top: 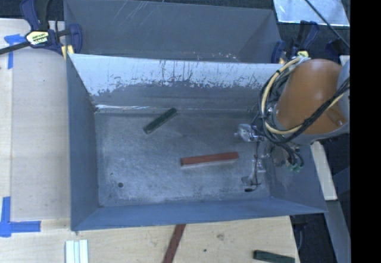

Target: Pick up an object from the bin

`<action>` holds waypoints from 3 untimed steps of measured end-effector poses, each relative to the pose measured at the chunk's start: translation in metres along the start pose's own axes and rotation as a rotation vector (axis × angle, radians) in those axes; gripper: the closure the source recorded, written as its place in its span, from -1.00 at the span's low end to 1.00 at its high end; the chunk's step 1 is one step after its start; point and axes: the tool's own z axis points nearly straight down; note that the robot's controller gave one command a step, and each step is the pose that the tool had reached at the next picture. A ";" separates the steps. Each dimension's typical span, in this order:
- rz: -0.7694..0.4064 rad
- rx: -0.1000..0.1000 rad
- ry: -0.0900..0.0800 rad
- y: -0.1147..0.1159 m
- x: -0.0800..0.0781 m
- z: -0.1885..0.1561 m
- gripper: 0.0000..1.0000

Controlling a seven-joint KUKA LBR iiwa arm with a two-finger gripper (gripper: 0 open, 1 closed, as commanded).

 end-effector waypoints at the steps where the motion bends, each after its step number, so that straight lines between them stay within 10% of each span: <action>1: 0.000 0.000 0.000 0.000 0.000 0.000 -1.00; 2: -0.052 -0.001 0.001 0.019 -0.011 0.052 1.00; 3: -0.052 0.000 0.001 0.019 -0.011 0.052 1.00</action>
Offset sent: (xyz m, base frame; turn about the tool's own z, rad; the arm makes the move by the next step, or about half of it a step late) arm 0.0103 0.0193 -0.0516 -0.0490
